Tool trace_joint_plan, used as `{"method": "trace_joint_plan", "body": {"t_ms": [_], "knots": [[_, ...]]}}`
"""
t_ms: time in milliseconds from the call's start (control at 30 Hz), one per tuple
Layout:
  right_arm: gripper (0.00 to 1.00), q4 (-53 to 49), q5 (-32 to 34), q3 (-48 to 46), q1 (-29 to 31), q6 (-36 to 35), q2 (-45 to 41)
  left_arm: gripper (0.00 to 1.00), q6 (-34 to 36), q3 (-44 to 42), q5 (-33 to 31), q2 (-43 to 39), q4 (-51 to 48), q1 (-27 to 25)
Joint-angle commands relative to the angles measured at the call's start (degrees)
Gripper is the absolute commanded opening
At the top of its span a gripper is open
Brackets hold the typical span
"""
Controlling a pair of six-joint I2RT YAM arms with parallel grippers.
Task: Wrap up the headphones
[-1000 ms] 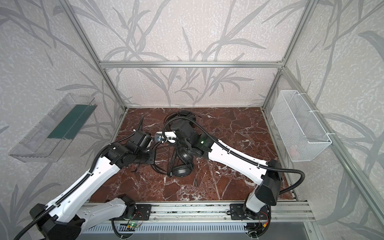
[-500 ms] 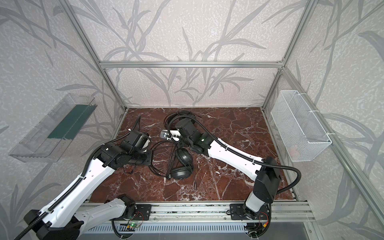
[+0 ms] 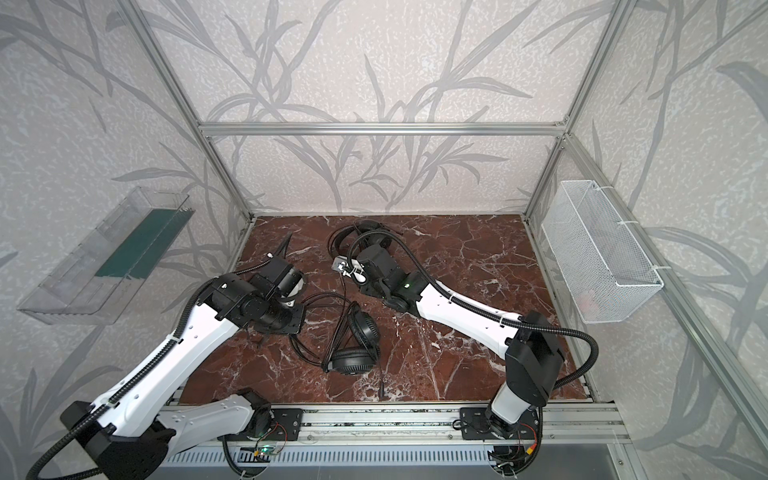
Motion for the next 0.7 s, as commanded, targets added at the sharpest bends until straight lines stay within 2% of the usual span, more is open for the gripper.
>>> {"method": "trace_joint_plan", "body": {"t_ms": [0,133,200,233,267,400,667], "knots": [[0.52,2.0,6.3,-1.2,0.3,4.7,-1.5,0.0,-0.1,2.3,0.2,0.3,-0.8,0.8],[0.64,6.2,11.1,-4.0,0.4,8.2,-4.2,0.0,0.2,2.1,-0.3,1.1,-0.8,1.9],[0.78,8.7,12.6,-5.4,0.2,9.7,-6.7,0.0,0.3,1.8,-0.5,1.7,-0.7,2.4],[0.91,9.3,12.9,-5.8,0.2,10.6,-8.1,0.0,0.2,1.7,-0.6,1.9,-0.5,2.6],[0.99,9.7,13.5,-6.0,0.3,11.5,-9.5,0.0,-0.1,1.7,-0.8,2.1,-0.4,2.8],[0.99,8.4,14.8,-6.2,0.3,16.5,-15.8,0.0,-0.6,1.4,-1.2,3.1,0.6,3.7],[0.99,8.3,11.9,-12.7,0.2,23.2,-26.8,0.0,-2.3,1.3,-4.6,8.9,5.4,4.6]]}}
